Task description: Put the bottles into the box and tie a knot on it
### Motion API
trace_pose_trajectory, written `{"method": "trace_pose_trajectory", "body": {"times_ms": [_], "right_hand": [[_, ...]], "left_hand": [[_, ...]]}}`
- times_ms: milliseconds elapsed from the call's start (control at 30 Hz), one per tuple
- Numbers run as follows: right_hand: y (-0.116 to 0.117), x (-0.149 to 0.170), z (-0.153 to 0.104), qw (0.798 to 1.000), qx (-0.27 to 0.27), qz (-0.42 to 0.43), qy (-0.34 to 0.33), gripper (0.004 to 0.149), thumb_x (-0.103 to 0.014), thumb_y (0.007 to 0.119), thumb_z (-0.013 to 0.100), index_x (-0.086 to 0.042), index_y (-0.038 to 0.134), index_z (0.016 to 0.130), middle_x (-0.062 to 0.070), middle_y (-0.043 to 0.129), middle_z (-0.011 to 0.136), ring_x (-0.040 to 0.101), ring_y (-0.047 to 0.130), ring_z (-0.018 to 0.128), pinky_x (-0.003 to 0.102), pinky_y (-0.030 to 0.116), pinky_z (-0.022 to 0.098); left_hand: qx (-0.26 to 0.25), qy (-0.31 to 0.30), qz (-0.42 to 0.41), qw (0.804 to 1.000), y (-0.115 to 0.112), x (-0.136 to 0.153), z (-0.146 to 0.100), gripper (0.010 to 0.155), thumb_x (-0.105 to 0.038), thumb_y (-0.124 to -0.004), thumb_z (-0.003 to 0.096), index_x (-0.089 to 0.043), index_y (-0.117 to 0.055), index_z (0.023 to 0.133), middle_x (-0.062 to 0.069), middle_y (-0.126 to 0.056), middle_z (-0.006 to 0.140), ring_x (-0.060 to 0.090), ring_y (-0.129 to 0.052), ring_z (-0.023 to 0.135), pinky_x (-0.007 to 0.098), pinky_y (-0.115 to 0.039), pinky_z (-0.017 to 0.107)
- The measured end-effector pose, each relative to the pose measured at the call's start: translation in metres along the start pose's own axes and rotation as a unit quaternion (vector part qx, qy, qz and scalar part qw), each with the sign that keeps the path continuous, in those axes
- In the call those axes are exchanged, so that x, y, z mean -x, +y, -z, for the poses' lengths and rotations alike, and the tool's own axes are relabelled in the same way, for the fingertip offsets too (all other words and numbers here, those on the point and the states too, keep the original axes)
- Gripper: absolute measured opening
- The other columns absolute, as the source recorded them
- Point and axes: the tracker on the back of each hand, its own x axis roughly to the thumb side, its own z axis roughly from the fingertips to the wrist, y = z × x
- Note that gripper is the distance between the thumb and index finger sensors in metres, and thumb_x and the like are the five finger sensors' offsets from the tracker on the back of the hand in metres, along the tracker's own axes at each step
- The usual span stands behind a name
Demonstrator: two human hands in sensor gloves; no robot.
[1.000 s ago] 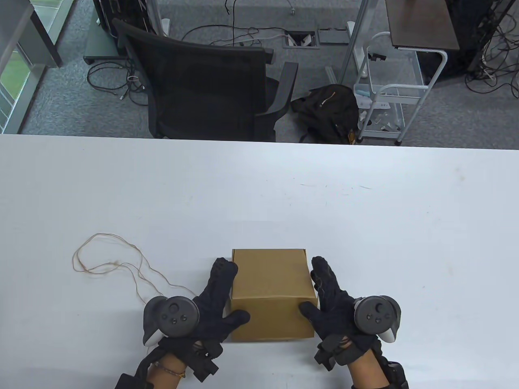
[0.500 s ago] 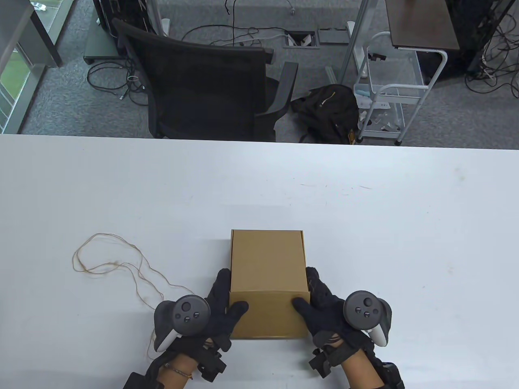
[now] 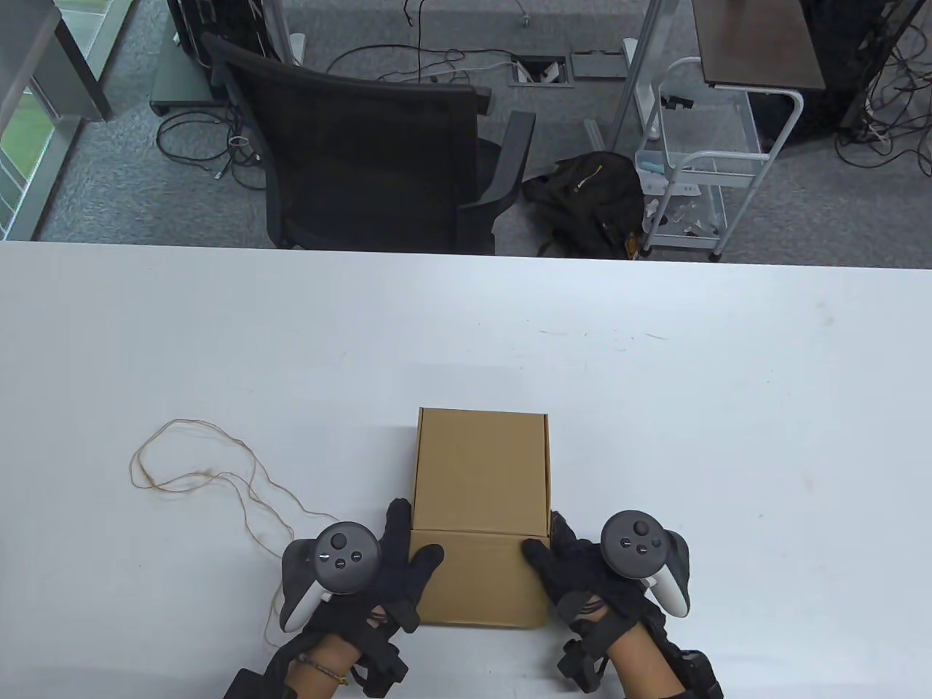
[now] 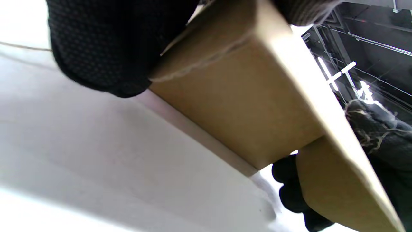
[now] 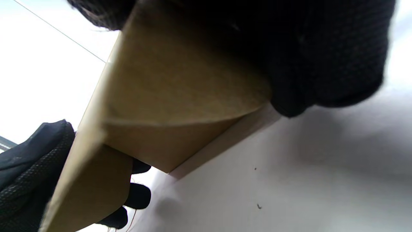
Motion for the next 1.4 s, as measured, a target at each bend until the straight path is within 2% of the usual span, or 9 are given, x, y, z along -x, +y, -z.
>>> {"method": "trace_pose_trajectory", "body": {"times_ms": [233,333,700,933,1033,1133,1233,1267,1400], "right_hand": [[-0.001,0.000,-0.003,0.999,0.006,0.025,0.022,0.086,-0.049,0.059,0.049,0.028,0.055,0.088,0.050,0.083,0.070,0.052,0.100,0.044,0.053,0.094,0.024],[-0.001,-0.002,-0.004,0.999,-0.008,0.007,0.044,0.086,-0.050,0.058,0.049,0.028,0.062,0.084,0.047,0.088,0.066,0.048,0.103,0.040,0.050,0.095,0.020],[-0.001,-0.005,-0.005,0.999,-0.011,-0.031,0.023,0.085,-0.050,0.060,0.048,0.028,0.069,0.079,0.044,0.093,0.062,0.047,0.105,0.036,0.050,0.095,0.018],[-0.003,-0.008,-0.007,0.998,0.017,-0.057,0.021,0.083,-0.049,0.065,0.049,0.026,0.064,0.087,0.046,0.086,0.071,0.051,0.099,0.046,0.055,0.091,0.026],[-0.008,-0.018,-0.011,0.988,0.078,-0.124,-0.044,0.092,-0.048,0.079,0.047,0.009,0.035,0.105,0.041,0.063,0.096,0.057,0.080,0.071,0.062,0.077,0.047],[-0.003,-0.026,-0.009,0.977,0.055,-0.163,-0.123,0.093,-0.043,0.085,0.045,-0.019,0.023,0.110,0.033,0.025,0.110,0.059,0.049,0.090,0.067,0.056,0.062],[0.006,-0.027,-0.006,0.972,0.006,-0.214,-0.099,0.094,-0.044,0.090,0.042,-0.025,0.029,0.111,0.023,0.001,0.109,0.059,0.020,0.094,0.070,0.039,0.067],[0.007,-0.027,-0.006,0.968,0.006,-0.233,-0.096,0.097,-0.045,0.090,0.041,-0.028,0.024,0.110,0.021,-0.002,0.109,0.058,0.014,0.094,0.070,0.036,0.067],[0.008,-0.035,-0.005,0.936,0.045,-0.312,-0.157,0.099,-0.041,0.096,0.036,-0.022,0.032,0.109,0.014,0.004,0.110,0.048,0.005,0.095,0.069,0.029,0.069]], "left_hand": [[0.020,0.015,-0.032,0.999,0.002,-0.002,-0.004,0.095,-0.059,-0.065,0.0549,0.012,-0.034,0.111,0.046,-0.083,0.094,0.050,-0.108,0.064,0.050,-0.095,0.042],[0.009,0.011,0.015,1.000,-0.001,-0.006,-0.004,0.096,-0.059,-0.065,0.0544,0.012,-0.034,0.110,0.047,-0.081,0.096,0.051,-0.106,0.066,0.052,-0.095,0.043],[0.024,0.015,0.015,0.999,0.001,-0.002,-0.004,0.092,-0.058,-0.059,0.0543,0.013,-0.039,0.109,0.043,-0.085,0.096,0.052,-0.105,0.068,0.054,-0.093,0.044],[0.020,0.032,0.033,0.999,0.003,-0.001,-0.003,0.095,-0.061,-0.067,0.0531,0.010,-0.043,0.111,0.038,-0.088,0.098,0.052,-0.104,0.071,0.054,-0.091,0.046],[-0.051,0.000,0.112,0.992,0.010,-0.009,-0.007,0.102,-0.064,-0.075,0.0499,0.002,-0.031,0.115,0.037,-0.078,0.106,0.052,-0.100,0.075,0.055,-0.088,0.051],[-0.084,-0.092,0.199,0.972,0.009,-0.019,-0.008,0.104,-0.060,-0.081,0.0476,-0.017,-0.016,0.117,0.035,-0.057,0.119,0.052,-0.094,0.085,0.057,-0.083,0.059],[-0.026,-0.083,0.246,0.965,-0.001,-0.024,-0.005,0.097,-0.059,-0.082,0.0467,-0.027,-0.029,0.121,0.026,-0.017,0.126,0.060,-0.067,0.103,0.066,-0.068,0.068],[-0.016,-0.074,0.266,0.961,-0.002,-0.025,-0.004,0.099,-0.060,-0.081,0.0470,-0.029,-0.021,0.120,0.024,-0.011,0.127,0.061,-0.062,0.105,0.067,-0.064,0.069],[-0.053,-0.095,0.330,0.938,0.001,-0.031,-0.003,0.097,-0.054,-0.088,0.0442,-0.030,-0.030,0.119,0.014,-0.017,0.130,0.061,-0.033,0.113,0.075,-0.052,0.072]]}}
